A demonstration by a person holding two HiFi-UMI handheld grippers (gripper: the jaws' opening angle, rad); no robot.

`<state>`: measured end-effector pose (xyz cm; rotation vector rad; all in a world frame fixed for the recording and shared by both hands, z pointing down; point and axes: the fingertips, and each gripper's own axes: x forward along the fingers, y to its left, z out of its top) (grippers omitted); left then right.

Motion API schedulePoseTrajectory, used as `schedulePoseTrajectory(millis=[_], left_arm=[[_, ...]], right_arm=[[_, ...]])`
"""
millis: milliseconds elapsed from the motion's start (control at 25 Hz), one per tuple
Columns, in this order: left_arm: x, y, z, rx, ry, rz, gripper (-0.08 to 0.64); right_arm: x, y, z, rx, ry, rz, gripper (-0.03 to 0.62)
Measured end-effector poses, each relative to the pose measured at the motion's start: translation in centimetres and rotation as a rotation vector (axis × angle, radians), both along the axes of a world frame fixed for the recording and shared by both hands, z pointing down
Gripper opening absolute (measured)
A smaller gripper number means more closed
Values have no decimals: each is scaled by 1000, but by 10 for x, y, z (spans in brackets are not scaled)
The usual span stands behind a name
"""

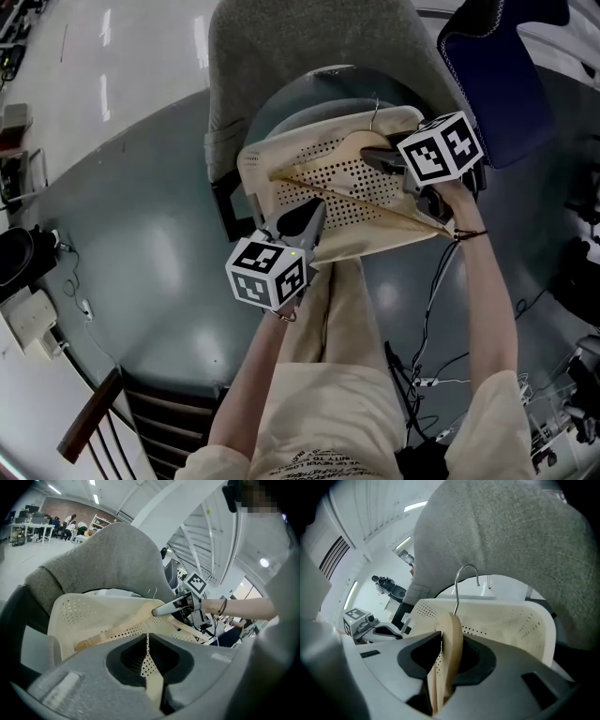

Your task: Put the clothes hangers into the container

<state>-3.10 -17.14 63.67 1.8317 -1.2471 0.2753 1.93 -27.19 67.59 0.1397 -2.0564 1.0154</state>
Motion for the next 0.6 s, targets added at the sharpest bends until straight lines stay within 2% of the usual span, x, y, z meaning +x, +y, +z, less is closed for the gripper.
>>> schedulePoseTrajectory(millis=[200,440,600], left_arm=[[-2,-1,5,-3,-1,-9,31],[1,-4,5,-7,-3,-10,31],[5,-6,6,-11,-4,-8,31]], right_arm=[[2,-9,13,24,31,52,112],[5,-11,15,44,65,51,130],[8,-11,19,97,119,48,155]])
